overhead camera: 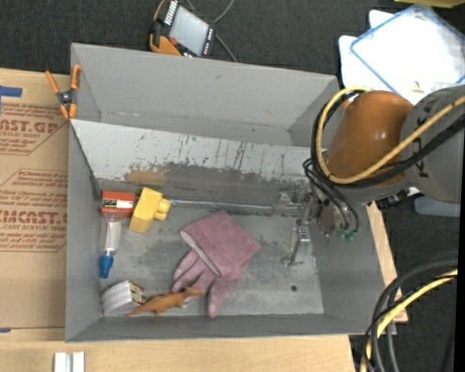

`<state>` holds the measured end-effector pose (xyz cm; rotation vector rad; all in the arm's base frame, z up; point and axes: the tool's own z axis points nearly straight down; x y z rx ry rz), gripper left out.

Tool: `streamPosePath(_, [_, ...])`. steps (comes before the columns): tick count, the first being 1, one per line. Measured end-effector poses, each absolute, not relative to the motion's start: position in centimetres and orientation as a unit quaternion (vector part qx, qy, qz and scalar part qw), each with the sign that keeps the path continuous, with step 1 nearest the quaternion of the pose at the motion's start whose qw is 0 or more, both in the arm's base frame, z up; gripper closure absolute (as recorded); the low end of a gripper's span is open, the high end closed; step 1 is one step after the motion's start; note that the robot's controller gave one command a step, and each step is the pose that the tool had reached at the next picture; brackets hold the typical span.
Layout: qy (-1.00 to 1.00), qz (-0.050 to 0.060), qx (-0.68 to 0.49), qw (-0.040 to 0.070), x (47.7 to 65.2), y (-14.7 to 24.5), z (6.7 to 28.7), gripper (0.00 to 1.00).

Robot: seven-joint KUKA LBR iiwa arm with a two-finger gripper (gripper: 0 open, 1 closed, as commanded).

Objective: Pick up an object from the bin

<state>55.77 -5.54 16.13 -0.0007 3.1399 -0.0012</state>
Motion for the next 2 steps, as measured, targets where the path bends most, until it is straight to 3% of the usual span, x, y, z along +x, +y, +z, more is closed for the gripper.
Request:
streamPosePath(1, [1.000, 0.000, 0.000, 0.001, 55.8, -5.5, 16.1, 0.00])
streamPosePath(2, [0.998, -0.001, -0.056, 0.003, 54.0, -2.8, 8.8, 0.00])
